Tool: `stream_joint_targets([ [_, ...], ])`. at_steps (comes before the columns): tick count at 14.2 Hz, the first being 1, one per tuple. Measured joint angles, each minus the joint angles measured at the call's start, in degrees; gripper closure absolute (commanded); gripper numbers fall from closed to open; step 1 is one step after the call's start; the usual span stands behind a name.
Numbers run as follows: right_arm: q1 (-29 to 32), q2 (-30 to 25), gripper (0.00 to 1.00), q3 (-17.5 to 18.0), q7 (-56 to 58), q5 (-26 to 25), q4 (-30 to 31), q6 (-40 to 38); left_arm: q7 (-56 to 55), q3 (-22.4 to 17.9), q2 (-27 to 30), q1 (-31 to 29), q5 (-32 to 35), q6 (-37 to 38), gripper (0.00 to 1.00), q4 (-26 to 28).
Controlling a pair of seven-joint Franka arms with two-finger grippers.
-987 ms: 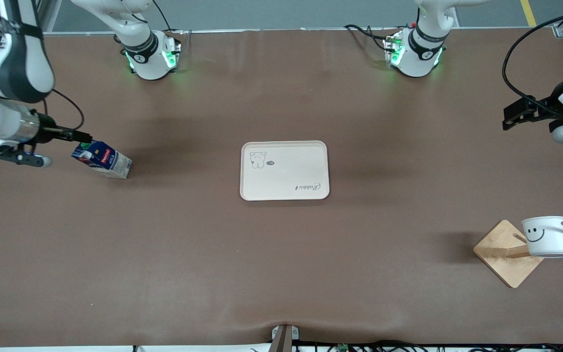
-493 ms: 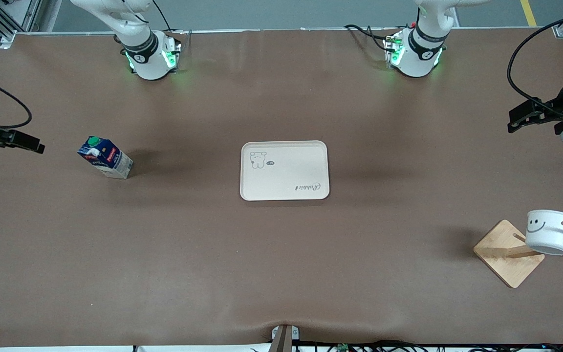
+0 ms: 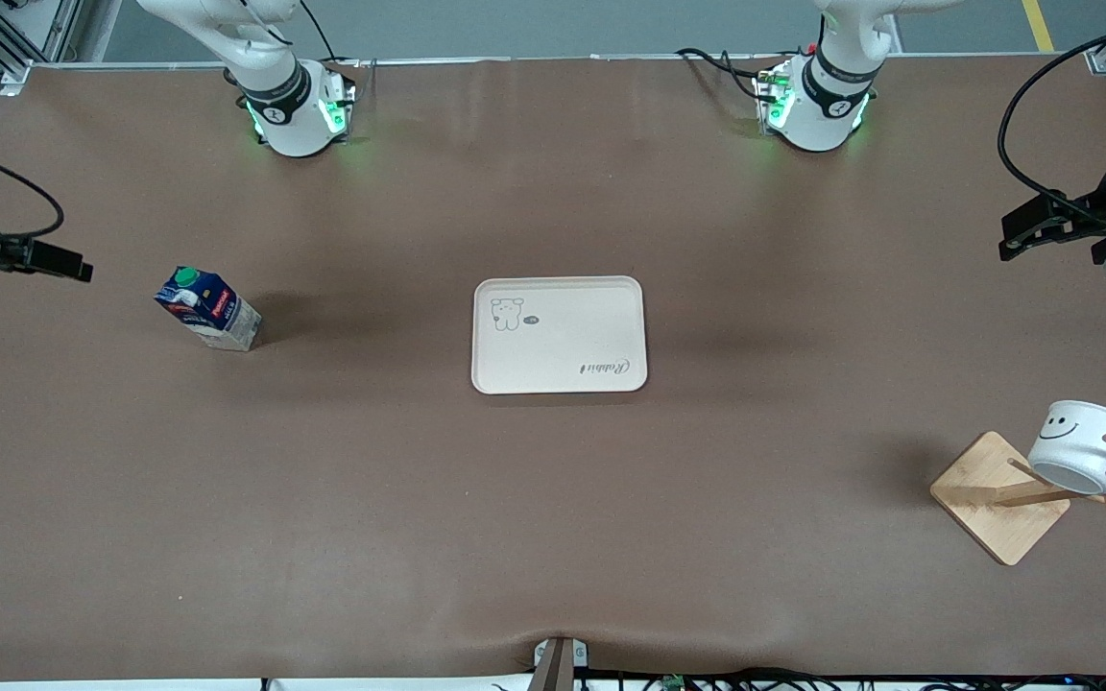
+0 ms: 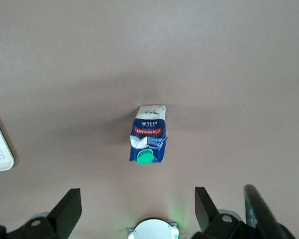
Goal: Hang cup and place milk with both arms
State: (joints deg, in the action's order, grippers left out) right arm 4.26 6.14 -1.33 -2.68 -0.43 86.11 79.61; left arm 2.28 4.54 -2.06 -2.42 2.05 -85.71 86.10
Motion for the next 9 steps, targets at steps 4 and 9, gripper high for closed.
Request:
stream_joint_targets([
  [4,-0.03,-0.52,0.0,-0.16,0.0,-0.29,-7.14,-1.45,-0.19,1.31,0.0,0.17,-0.1,0.01,0.0,-0.14],
  [9,-0.5,-5.02,0.0,-0.03,0.0,-0.28,-7.01,-2.58,-1.68,2.03,0.2,0.07,-3.59,0.03,0.0,-0.13],
])
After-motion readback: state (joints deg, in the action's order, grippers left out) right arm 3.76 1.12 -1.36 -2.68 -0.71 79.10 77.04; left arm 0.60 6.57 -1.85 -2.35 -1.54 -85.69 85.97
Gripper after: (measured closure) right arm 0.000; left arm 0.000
